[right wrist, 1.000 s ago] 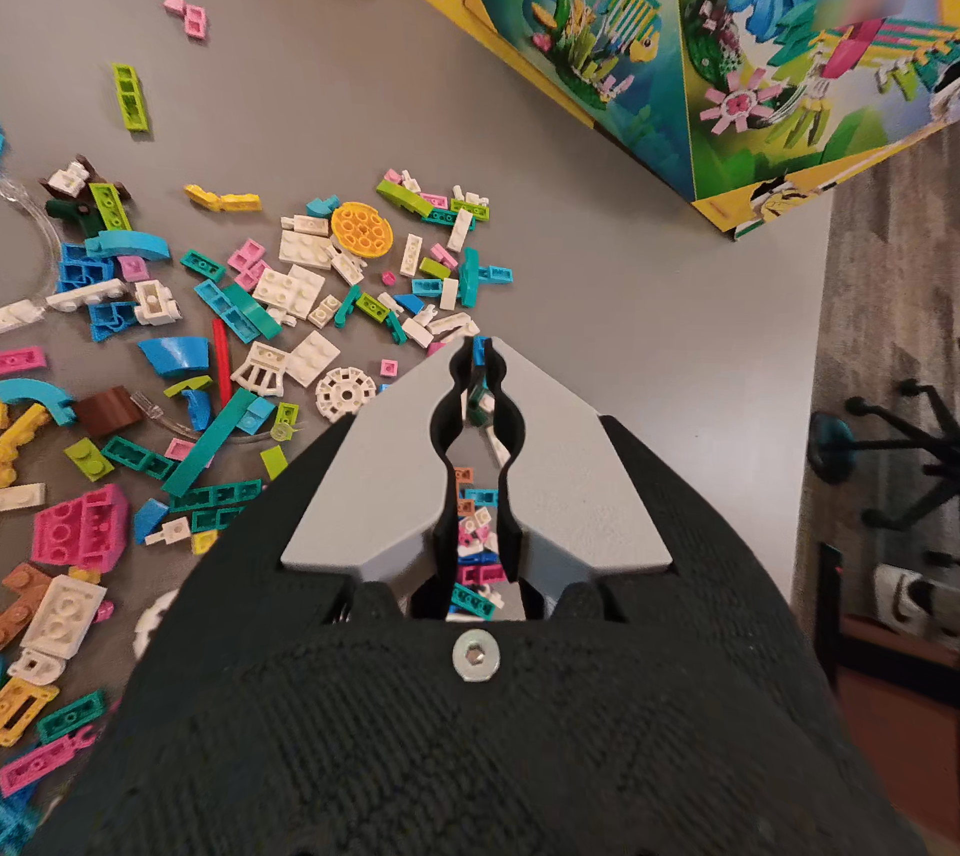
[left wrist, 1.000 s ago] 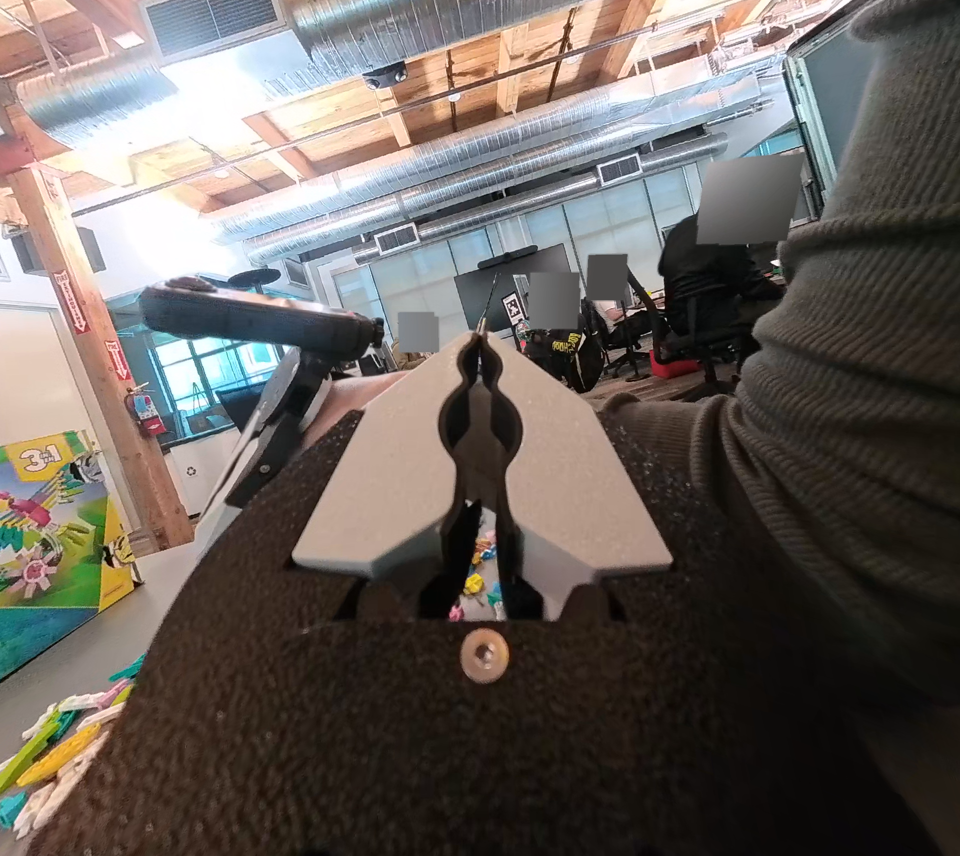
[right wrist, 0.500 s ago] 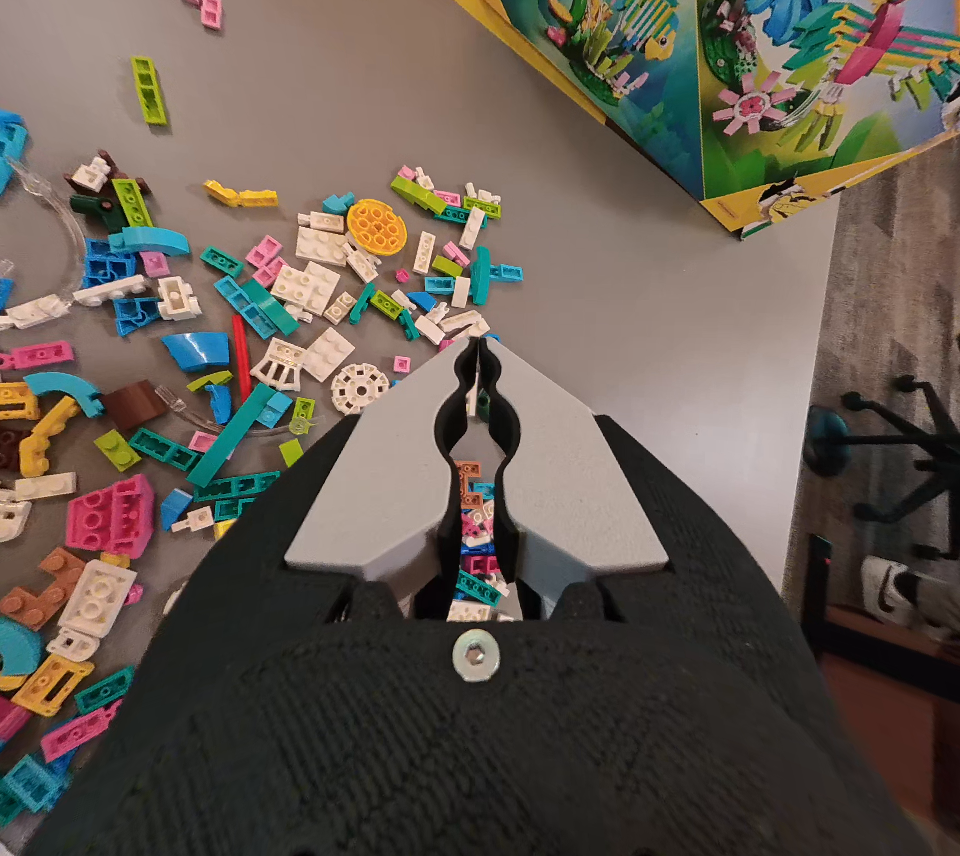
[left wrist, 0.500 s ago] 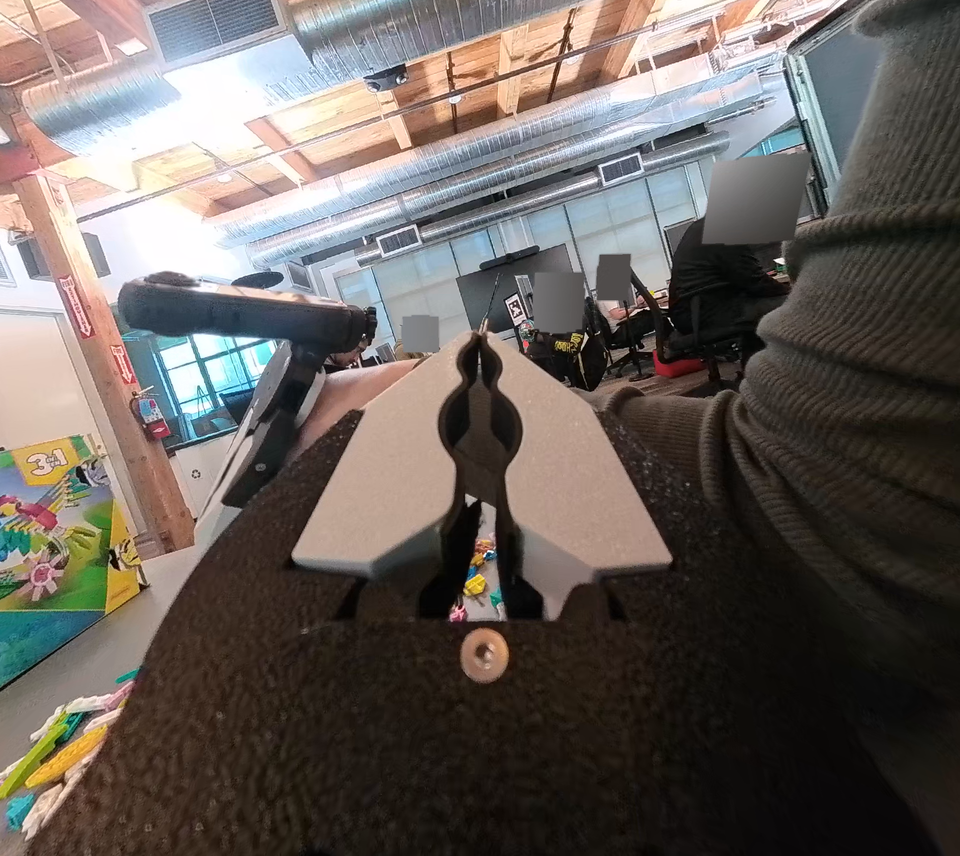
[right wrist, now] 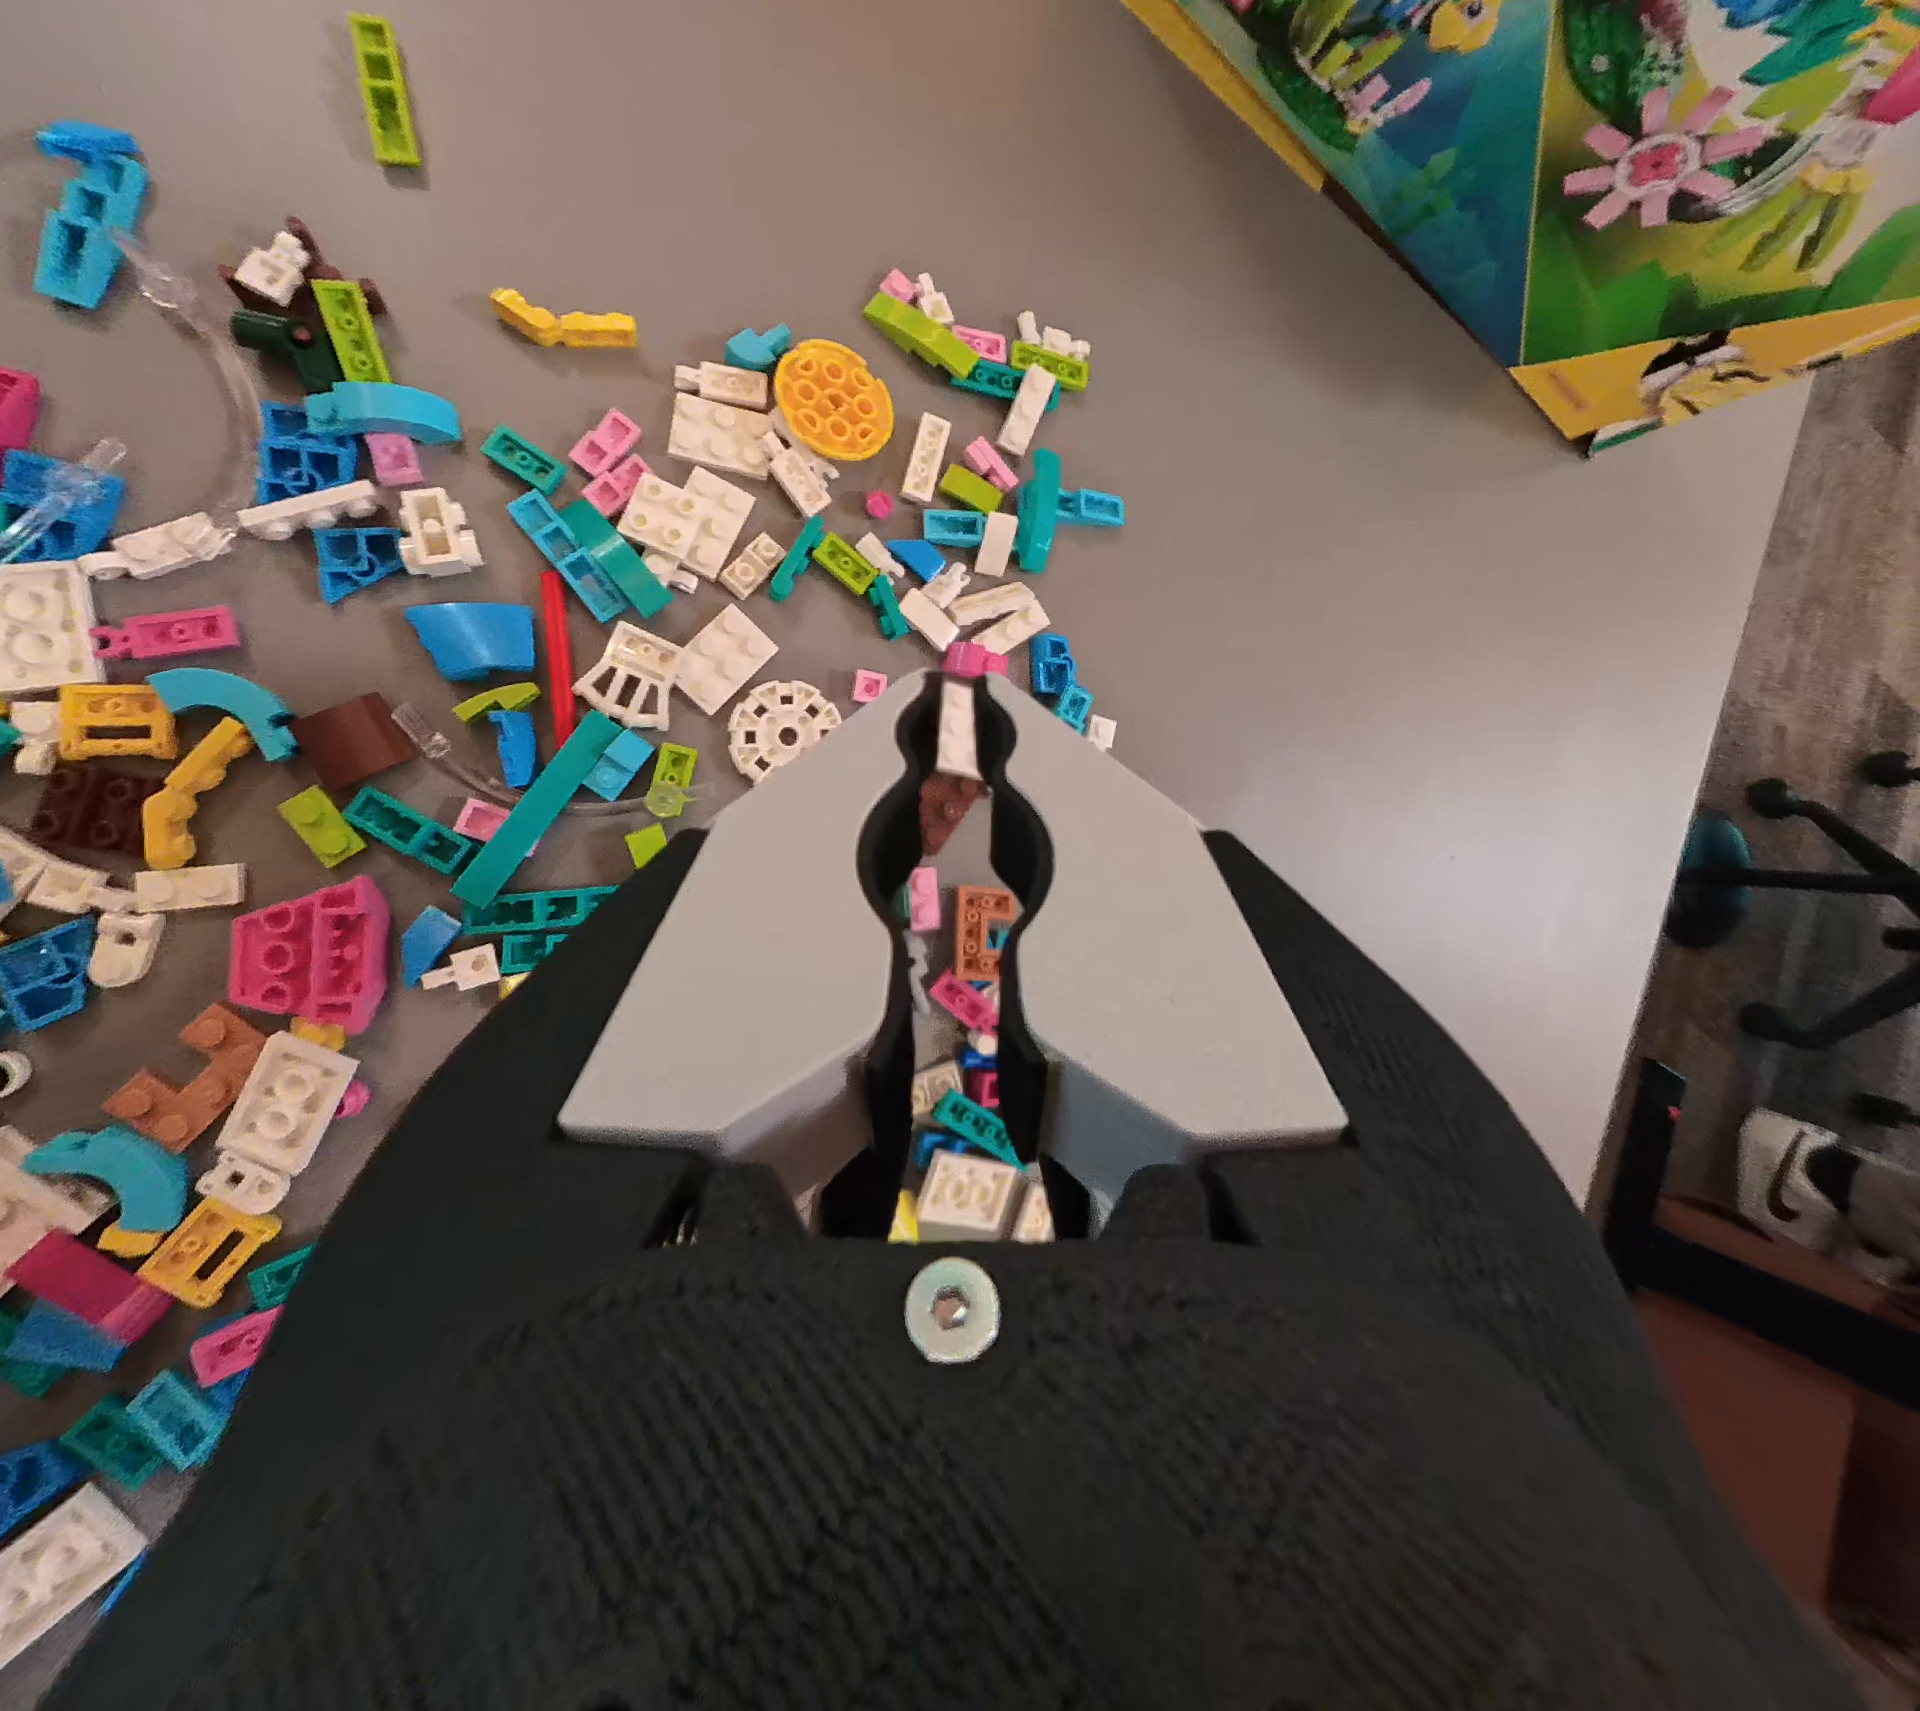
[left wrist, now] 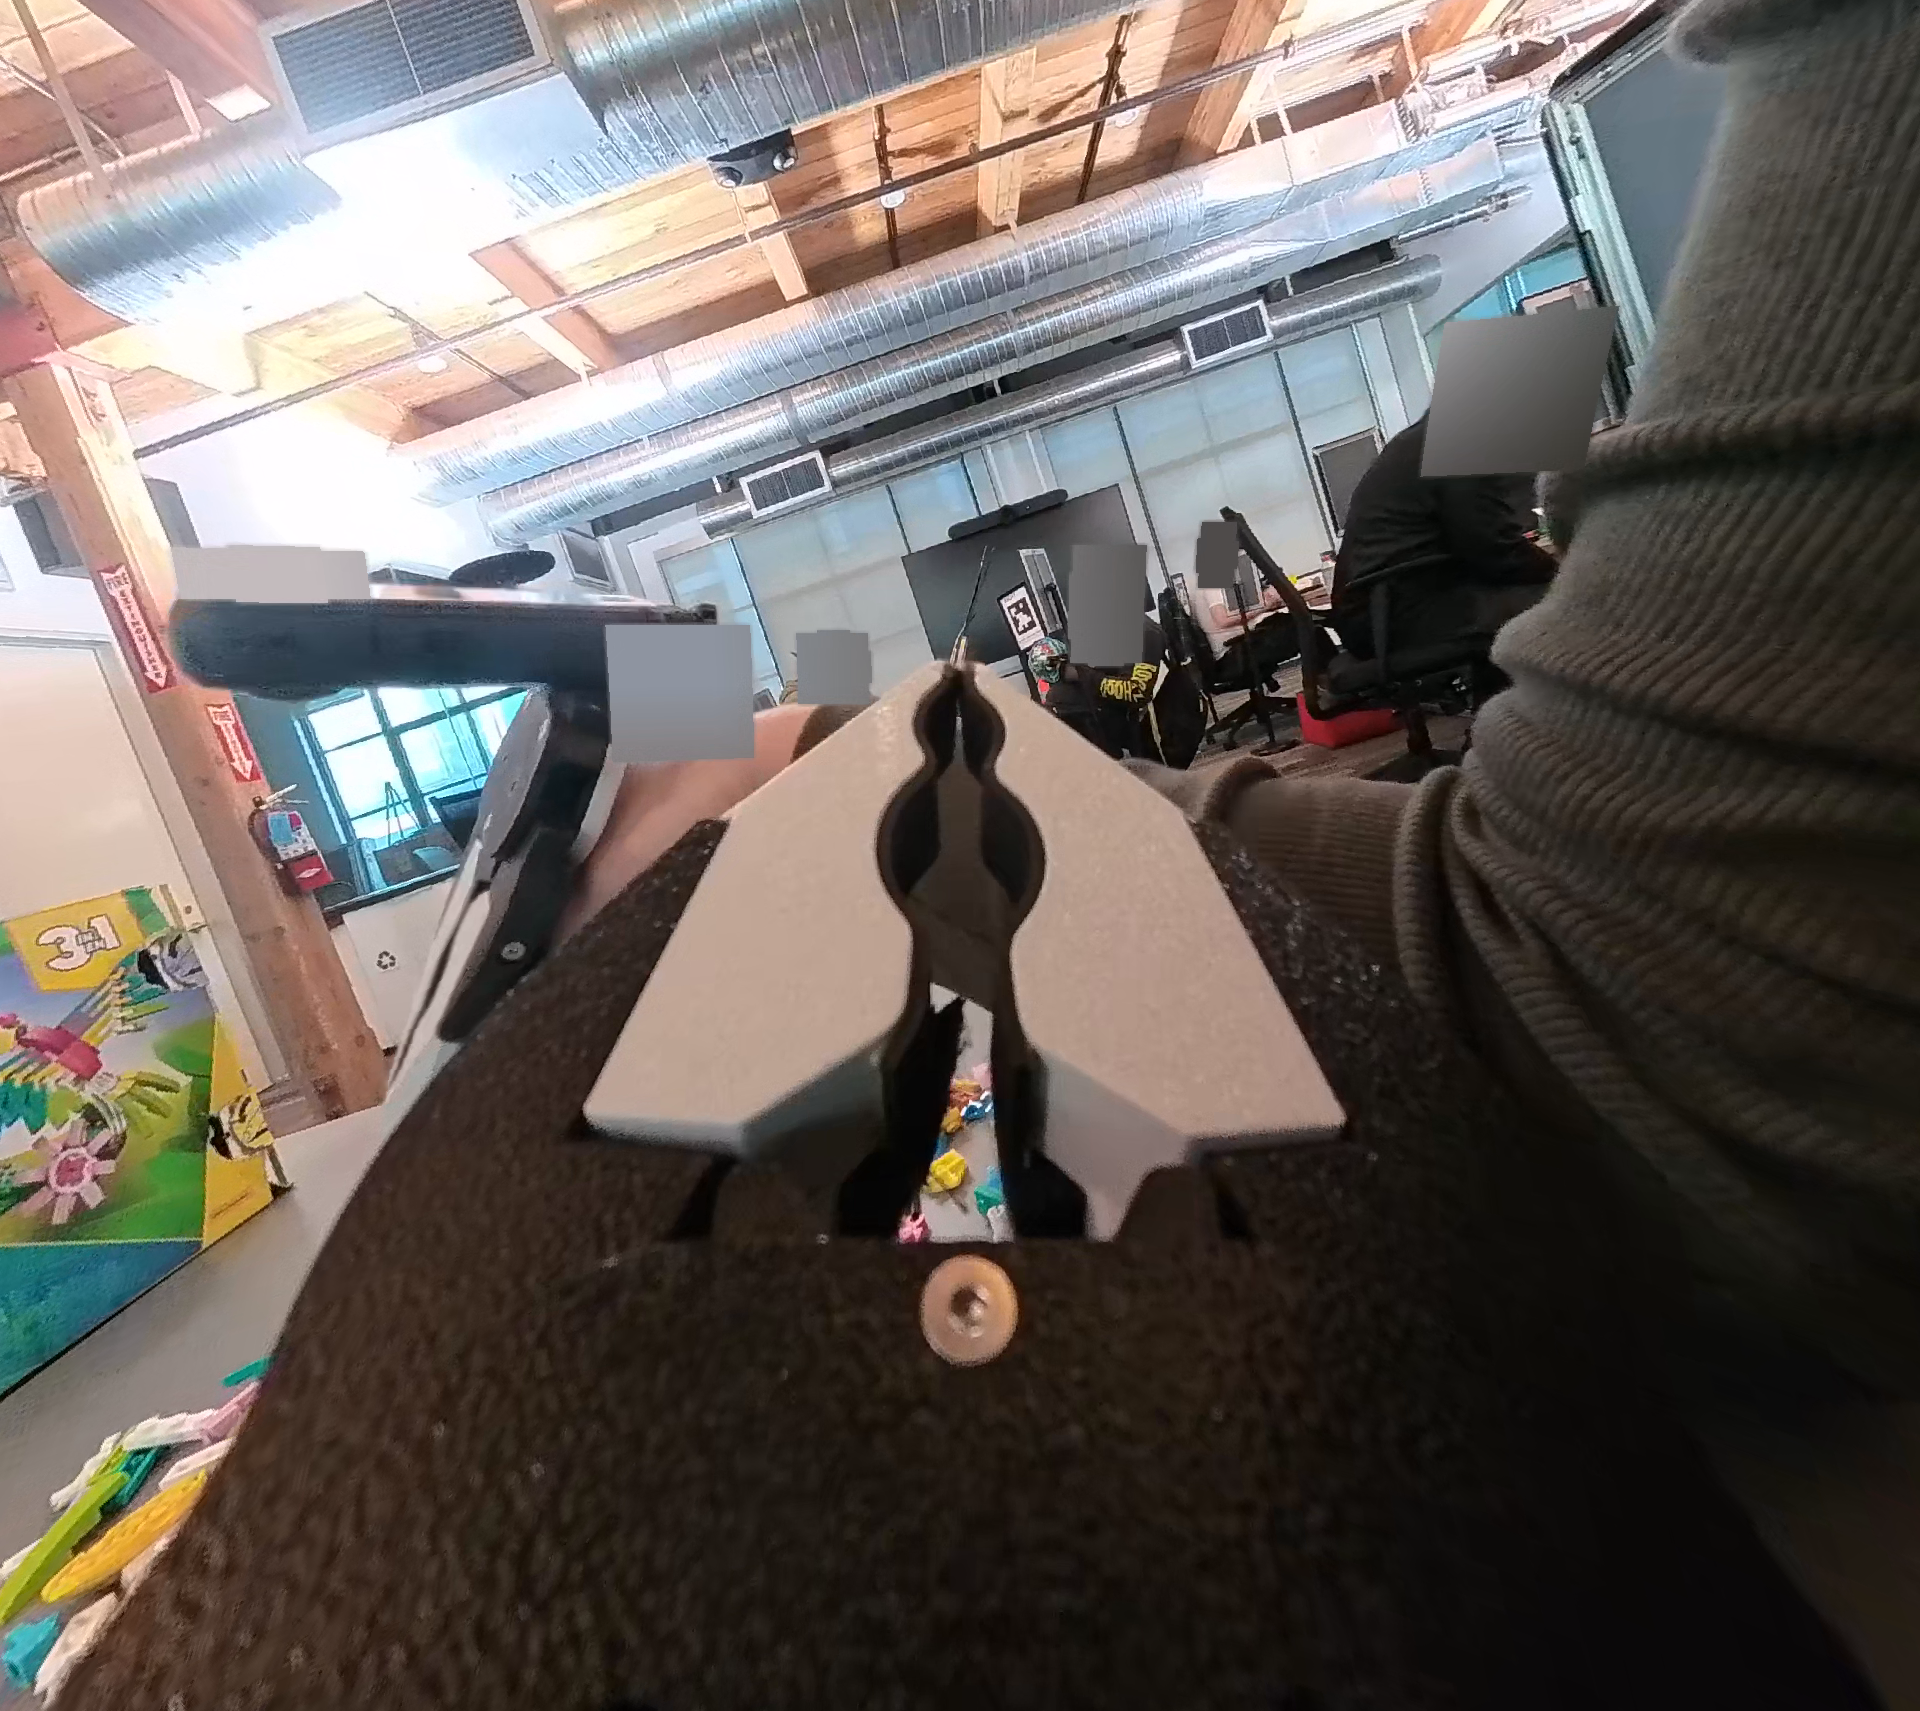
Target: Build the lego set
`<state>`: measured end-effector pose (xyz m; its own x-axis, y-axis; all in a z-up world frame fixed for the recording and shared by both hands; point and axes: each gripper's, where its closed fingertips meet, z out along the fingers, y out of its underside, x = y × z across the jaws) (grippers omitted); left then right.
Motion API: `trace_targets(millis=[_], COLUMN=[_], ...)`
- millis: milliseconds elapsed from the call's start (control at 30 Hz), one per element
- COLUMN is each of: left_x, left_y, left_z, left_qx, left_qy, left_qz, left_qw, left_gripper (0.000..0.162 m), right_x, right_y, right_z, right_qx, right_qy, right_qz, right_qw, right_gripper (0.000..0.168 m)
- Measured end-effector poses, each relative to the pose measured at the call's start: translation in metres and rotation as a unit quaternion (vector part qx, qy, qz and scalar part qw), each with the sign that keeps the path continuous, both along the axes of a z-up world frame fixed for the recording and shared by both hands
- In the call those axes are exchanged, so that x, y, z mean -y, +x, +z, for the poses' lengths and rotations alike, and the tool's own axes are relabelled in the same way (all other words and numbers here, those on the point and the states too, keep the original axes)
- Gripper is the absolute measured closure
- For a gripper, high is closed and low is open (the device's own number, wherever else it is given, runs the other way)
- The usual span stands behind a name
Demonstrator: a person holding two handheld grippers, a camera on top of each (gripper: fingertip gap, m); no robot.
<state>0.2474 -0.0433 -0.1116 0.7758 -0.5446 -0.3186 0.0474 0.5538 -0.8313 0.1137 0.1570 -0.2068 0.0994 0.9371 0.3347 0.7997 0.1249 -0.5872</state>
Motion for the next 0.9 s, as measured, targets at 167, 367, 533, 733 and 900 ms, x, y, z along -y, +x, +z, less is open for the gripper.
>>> trace_targets(millis=[167,367,533,733,900], left_x=[0.0,0.001,0.001,0.001,0.002], left_y=[0.001,0.003,0.004,0.005,0.006], left_z=[0.0,-0.001,-0.002,-0.002,-0.002], left_qx=[-0.003,-0.007,-0.008,-0.011,-0.013], left_qy=[0.001,0.001,0.0,0.002,0.004], left_qz=[-0.002,-0.005,-0.006,-0.007,-0.008], left_qw=[1.0,1.0,1.0,1.0,1.0], left_gripper=[0.162,0.162,0.162,0.162,0.162], right_x=[-0.003,0.002,0.006,0.015,0.021], right_y=[0.006,0.006,0.01,0.01,0.011], right_z=[-0.003,0.0,0.0,-0.002,-0.006], right_qx=[0.018,0.021,0.028,0.037,0.054], right_qy=[-0.008,-0.008,-0.013,-0.02,-0.03], right_qz=[-0.018,-0.012,-0.008,0.007,0.014], right_qw=[1.0,1.0,0.999,0.999,0.998], right_gripper=[0.159,0.159,0.16,0.159,0.158])
